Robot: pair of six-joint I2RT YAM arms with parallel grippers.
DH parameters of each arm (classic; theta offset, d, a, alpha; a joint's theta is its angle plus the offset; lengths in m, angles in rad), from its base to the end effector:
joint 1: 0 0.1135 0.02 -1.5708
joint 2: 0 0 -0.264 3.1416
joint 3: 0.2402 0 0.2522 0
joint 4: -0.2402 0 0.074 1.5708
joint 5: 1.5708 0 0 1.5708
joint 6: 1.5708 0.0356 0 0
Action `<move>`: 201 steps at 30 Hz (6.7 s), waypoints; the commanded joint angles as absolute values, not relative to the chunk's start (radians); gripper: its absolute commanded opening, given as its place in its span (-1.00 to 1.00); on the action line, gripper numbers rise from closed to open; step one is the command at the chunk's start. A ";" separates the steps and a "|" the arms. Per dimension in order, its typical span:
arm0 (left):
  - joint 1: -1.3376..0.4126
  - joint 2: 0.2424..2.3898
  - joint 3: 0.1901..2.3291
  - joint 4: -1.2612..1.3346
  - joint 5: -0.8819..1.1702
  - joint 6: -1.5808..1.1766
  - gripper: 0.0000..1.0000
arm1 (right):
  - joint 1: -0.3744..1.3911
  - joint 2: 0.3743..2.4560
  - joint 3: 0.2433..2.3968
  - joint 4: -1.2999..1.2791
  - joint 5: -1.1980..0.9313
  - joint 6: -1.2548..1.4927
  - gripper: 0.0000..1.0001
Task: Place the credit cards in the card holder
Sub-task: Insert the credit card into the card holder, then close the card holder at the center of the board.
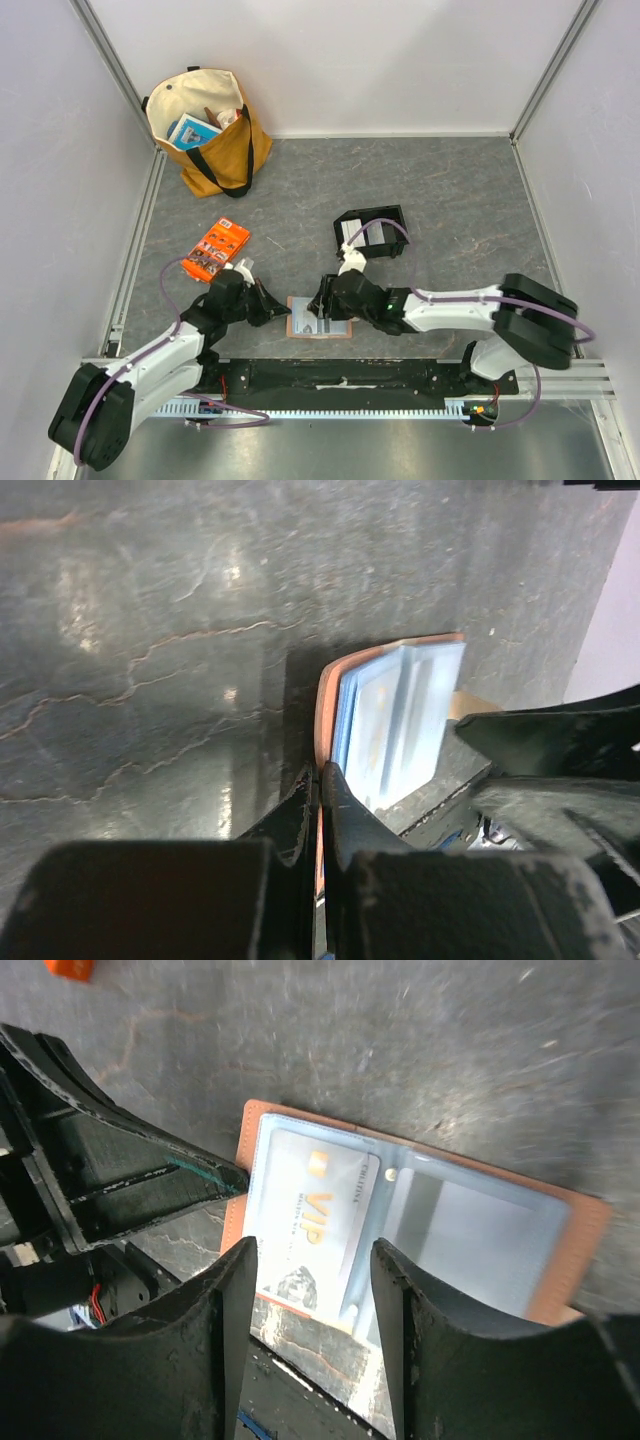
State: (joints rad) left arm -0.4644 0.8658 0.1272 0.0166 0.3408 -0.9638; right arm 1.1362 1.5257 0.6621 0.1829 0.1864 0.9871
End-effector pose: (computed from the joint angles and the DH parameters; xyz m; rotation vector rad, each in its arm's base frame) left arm 0.1298 -0.0783 0.1229 -0.4300 2.4736 -1.0663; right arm 0.1313 0.2671 0.1614 -0.0722 2.4081 0.8927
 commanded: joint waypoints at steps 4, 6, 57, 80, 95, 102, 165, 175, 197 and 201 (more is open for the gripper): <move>-0.468 0.839 0.261 -0.095 0.360 -0.850 -0.96 | 1.138 1.301 0.695 -0.213 0.497 0.946 0.17; -0.466 0.867 0.275 -0.097 0.374 -0.839 -0.96 | 1.140 1.278 0.692 -0.274 0.515 0.951 0.19; -0.862 1.272 0.630 0.008 0.290 -0.870 -0.03 | 1.143 1.224 0.532 -0.215 0.477 1.101 -0.94; -0.808 1.077 0.612 -0.264 0.052 -0.761 -0.29 | 1.137 1.278 0.563 -0.198 0.449 1.095 -0.90; -0.726 1.126 0.488 -0.141 0.159 -0.804 -0.80 | 1.134 1.302 0.574 -0.195 0.437 1.089 -0.89; -0.755 1.183 0.480 -0.051 0.241 -0.796 -0.95 | 1.134 1.287 0.578 -0.192 0.437 1.085 -0.90; -0.919 1.384 0.552 -0.060 0.103 -0.811 -0.97 | 0.957 1.255 0.560 -0.082 0.183 0.916 -1.00; -0.919 1.371 0.565 -0.092 0.092 -0.796 -0.73 | 0.959 1.307 0.552 -0.008 0.071 0.923 -1.00; -0.917 1.371 0.597 -0.156 0.063 -0.755 -0.28 | 0.948 1.302 0.569 -0.080 0.098 0.874 -1.00; -0.919 1.356 0.595 -0.166 0.052 -0.756 -0.10 | 0.948 1.312 0.561 -0.055 0.072 0.887 -1.00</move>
State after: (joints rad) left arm -0.9180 1.3678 0.5827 -0.1081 0.1303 -0.8066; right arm 0.9508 1.3025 0.5495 -0.0723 0.0921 0.8932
